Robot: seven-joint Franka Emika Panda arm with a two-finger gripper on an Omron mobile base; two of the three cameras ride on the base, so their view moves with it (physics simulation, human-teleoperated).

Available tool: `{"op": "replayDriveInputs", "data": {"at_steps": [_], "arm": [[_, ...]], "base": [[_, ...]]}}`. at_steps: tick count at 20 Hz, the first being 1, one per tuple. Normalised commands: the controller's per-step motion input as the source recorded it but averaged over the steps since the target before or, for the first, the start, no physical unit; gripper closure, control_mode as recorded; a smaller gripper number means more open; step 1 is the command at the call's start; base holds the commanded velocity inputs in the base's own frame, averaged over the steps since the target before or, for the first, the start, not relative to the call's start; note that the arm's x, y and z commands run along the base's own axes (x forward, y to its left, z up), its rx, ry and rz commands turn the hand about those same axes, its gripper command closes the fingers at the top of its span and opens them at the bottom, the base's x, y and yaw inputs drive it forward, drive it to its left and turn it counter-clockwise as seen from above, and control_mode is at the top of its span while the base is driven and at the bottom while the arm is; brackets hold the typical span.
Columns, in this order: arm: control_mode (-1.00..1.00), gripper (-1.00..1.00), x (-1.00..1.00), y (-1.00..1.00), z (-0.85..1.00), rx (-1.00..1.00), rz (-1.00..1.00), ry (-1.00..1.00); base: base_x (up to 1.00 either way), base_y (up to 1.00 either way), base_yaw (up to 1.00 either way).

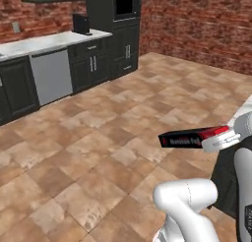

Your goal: Retrieve the tupperware and aluminum foil from the cabinet and place them on the dining counter near the plate with onion and eggplant to prepare for storing leftovers.

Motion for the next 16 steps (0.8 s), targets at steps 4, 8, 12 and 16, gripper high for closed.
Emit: {"op": "replayDriveInputs", "data": {"at_steps": [4,8,12,16], "arm": [[1.0,1.0,0.0,0.0,0.0,0.0,0.0,0.0],[1.0,1.0,0.0,0.0,0.0,0.0,0.0,0.0],[1.0,1.0,0.0,0.0,0.0,0.0,0.0,0.0],[1.0,1.0,0.0,0.0,0.0,0.0,0.0,0.0]], "base": [[1.0,0.45,-0.5],[1.0,0.41,-0.53],[1.0,0.32,-0.55],[1.0,0.2,-0.5]]}}
